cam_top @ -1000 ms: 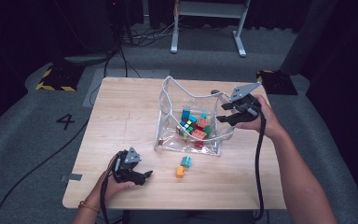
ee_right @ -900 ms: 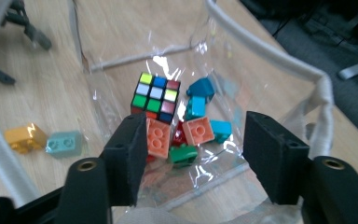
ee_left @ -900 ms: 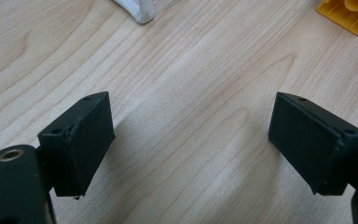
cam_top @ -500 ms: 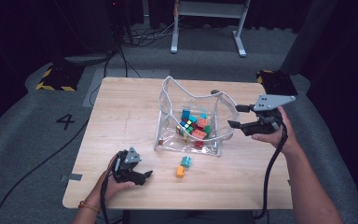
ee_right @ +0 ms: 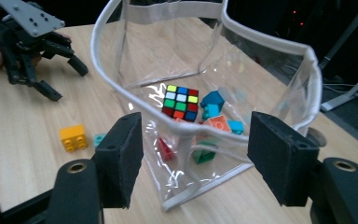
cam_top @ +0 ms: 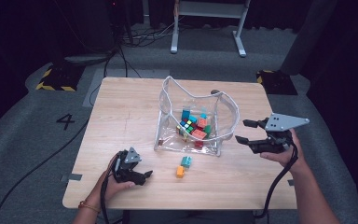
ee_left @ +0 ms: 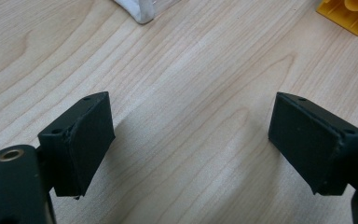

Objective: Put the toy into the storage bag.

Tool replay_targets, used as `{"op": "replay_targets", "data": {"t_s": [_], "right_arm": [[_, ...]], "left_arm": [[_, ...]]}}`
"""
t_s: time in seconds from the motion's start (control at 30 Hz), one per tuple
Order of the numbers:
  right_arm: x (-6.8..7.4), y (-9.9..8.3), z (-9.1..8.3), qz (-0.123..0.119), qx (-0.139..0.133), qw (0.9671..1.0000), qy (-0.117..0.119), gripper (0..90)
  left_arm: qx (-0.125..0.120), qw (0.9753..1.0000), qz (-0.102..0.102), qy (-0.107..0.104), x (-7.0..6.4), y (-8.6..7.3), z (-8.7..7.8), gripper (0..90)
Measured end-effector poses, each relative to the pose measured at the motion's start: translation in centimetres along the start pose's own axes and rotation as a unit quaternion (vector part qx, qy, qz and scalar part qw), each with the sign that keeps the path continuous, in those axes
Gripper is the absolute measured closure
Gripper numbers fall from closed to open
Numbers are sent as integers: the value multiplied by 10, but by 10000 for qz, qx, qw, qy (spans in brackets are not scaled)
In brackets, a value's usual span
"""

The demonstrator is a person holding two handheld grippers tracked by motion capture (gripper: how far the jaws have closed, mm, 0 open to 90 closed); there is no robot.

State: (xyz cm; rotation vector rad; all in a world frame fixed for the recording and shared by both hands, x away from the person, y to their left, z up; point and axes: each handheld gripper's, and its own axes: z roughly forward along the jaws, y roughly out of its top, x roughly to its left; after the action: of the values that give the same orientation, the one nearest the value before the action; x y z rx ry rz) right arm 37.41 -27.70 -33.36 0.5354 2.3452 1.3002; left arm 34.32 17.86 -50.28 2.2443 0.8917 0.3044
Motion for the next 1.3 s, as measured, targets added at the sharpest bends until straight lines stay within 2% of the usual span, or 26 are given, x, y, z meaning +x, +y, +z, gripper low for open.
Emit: {"op": "replay_targets", "data": {"t_s": [0.13, 0.27, 0.3, 0.5, 0.6, 0.73, 0.97, 1.07, 1.1, 1.2, 1.3], "right_arm": [[6, -11, 1, 85, -50, 9999, 62, 361], [13, -20, 2, 211, -108, 9993, 285, 362], [14, -23, 3, 174, -143, 9990, 378, 362], [31, -35, 11, 14, -61, 9986, 516, 361], [36, -37, 13, 22, -72, 9986, 519, 362], [44, -43, 21, 22, -22, 9976, 693, 368], [62, -55, 50, -114, 276, 9950, 956, 377], [71, -59, 67, -144, 381, 9924, 1164, 379], [74, -60, 70, -76, 412, 9923, 1167, 381], [81, -63, 83, -190, 447, 9899, 1332, 383], [93, -67, 102, -38, 469, 9874, 1510, 390]], "left_arm": [[1, 10000, 2, 0, 0, 0, 0, 142], [-1, 10000, 1, 1, 0, 0, 0, 142], [0, 10000, 2, 1, 0, 0, 0, 142], [0, 10000, 0, 1, 0, 0, 0, 142], [1, 10000, 3, 1, 0, 0, 0, 142], [2, 10000, 19, 19, 0, 0, 0, 142], [1, 10000, -1, 4, 0, 0, 0, 142], [1, 10000, 6, 9, 0, 0, 0, 142], [1, 10000, 5, 9, 0, 0, 0, 142], [1, 10000, 0, 4, 0, 0, 0, 142], [1, 10000, -3, 3, 0, 0, 0, 142]]}}
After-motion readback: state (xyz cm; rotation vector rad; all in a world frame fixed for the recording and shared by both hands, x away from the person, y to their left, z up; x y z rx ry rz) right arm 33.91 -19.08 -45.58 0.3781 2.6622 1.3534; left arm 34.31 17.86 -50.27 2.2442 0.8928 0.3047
